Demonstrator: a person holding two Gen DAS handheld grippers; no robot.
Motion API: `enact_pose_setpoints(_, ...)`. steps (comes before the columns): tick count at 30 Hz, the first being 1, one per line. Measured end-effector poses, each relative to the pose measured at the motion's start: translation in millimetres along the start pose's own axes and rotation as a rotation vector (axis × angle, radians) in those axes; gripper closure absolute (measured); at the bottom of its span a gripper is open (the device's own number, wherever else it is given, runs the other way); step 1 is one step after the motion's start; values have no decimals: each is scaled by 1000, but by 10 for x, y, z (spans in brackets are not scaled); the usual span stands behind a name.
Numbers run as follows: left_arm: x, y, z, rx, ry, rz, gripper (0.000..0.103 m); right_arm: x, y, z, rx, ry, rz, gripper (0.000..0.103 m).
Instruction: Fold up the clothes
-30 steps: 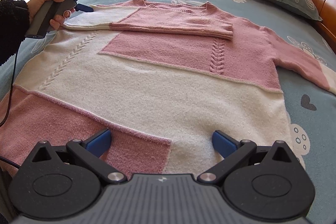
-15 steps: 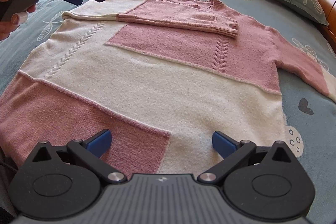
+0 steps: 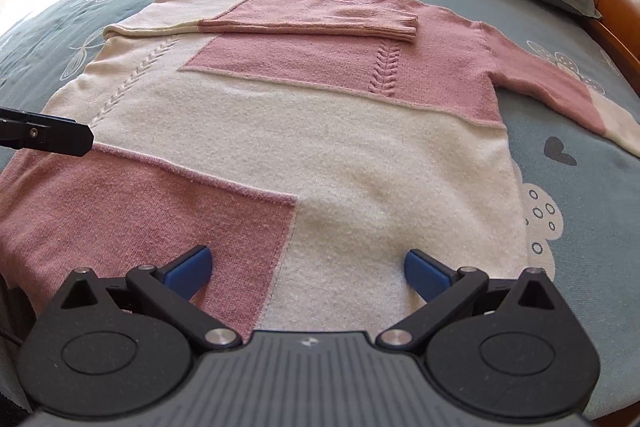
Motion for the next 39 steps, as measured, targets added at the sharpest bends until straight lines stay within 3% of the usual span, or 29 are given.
enact_pose_setpoints(8, 97, -48, -40, -39, 86, -6, 1, 13, -6, -7, 8, 7, -21, 0)
enact_pose_setpoints(12, 119, -16, 152, 49, 106, -23, 1, 20, -20, -8, 4, 7, -33, 0)
enact_pose_setpoints(15, 169, 183, 237, 130, 58, -50, 1, 26, -32, -10, -1, 4, -46, 0)
enact_pose_setpoints(19, 113, 695, 279, 83, 76, -129, 1, 23, -30, -10, -6, 0, -43, 0)
enact_pose_setpoints(23, -170, 958, 453, 93, 101, -129, 1, 25, -32, -6, -11, -4, -44, 0)
enact_pose_setpoints(26, -326, 915, 720, 135, 176, -103, 1, 25, -32, -9, -15, -5, -43, 0)
enact_pose_setpoints(32, 8, 787, 654, 178, 90, -163, 1, 23, -41, -24, -20, 3, -58, 0)
enact_pose_setpoints(35, 81, 659, 443, 115, 58, -120, 1, 19, -31, -21, -22, -2, -59, 0)
enact_pose_setpoints(37, 32, 494, 383, 80, 87, -65, 1, 19, -31, -18, -24, -5, -60, 0)
enact_pose_setpoints(39, 14, 335, 476, 83, 173, -47, 1, 24, -36, -20, -23, -5, -63, 0)
Point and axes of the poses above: each gripper's, at about its wrist camera, not at the fingertips, and x roughly against the way its jaws point, z to its left, y to its top, the point moved 9 cm from there along -x, roughly the way its jaws point, and after that the axes turned 5 degrees about -y, right-handed, at the moved point
